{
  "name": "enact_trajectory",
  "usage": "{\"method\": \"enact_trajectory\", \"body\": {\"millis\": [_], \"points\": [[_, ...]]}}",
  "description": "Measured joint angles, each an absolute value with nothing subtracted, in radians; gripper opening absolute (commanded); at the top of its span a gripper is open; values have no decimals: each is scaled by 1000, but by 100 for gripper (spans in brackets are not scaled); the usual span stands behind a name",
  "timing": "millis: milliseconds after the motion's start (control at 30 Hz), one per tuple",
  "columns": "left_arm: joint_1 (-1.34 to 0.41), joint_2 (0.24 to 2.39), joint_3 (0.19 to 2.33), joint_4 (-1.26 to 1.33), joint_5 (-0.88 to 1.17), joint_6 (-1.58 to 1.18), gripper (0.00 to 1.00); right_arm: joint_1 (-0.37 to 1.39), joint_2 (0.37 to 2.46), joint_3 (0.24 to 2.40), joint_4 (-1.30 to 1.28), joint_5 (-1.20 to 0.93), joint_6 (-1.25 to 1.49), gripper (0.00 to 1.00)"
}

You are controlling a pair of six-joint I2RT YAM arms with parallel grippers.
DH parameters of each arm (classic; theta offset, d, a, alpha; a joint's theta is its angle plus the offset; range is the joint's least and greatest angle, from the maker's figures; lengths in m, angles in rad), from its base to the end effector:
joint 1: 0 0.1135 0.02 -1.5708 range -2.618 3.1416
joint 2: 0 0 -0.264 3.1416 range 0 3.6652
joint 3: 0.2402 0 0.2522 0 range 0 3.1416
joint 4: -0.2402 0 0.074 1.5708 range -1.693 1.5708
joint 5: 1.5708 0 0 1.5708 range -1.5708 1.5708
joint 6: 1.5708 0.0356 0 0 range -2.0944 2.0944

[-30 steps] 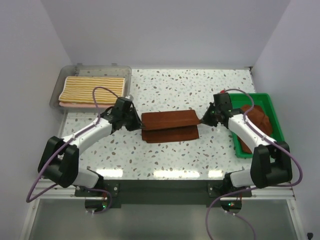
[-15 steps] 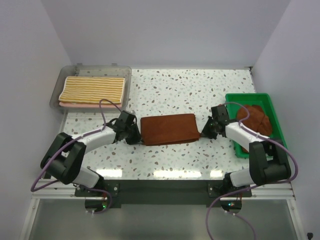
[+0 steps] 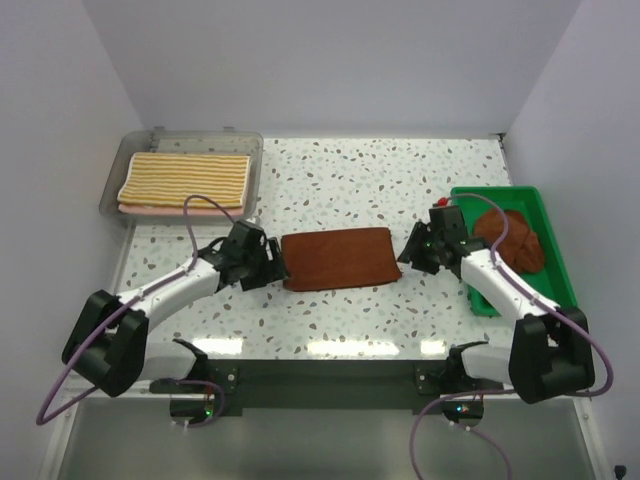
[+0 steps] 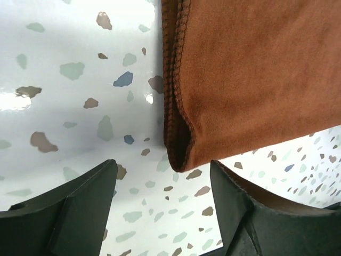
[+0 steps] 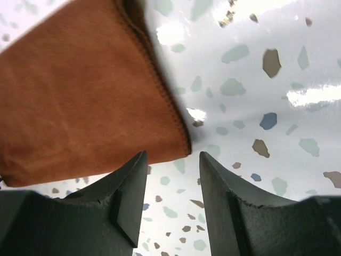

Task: Fold and stack the towels
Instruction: Fold the towel, then neatly place the folded towel into the bin

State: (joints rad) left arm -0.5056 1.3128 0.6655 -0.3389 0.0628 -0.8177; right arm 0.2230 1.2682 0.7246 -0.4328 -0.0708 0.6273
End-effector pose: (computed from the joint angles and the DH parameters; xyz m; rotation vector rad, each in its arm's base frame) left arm 0.2130 -0.1205 0.1776 -0.3890 2.6345 -0.5584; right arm 0.2368 0.0563 0.1994 0.4941 2.5509 0.4120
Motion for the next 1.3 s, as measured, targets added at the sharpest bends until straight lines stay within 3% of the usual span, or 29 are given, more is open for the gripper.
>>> {"method": "enact_trajectory", "body": {"millis": [100, 233, 433, 633, 1000, 1300], "points": [[-506, 1273, 699, -393, 34, -815, 68, 237, 1238, 766, -440, -72, 608, 43], [-511, 1264, 779, -416, 13, -793, 47, 273, 1239, 789, -408, -100, 601, 36], [-580, 1372, 902, -364, 25, -763, 33, 352, 1337, 786, -318, -109, 610, 33], [-624, 1534, 883, -313, 47, -739, 22, 364, 1409, 718, -205, -97, 633, 32], [-624, 1535, 761, -264, 29, -736, 20, 364, 1390, 579, -101, -91, 675, 34], [-624, 1408, 687, -268, -23, -730, 45, 365, 1295, 535, -155, -67, 687, 36]]}}
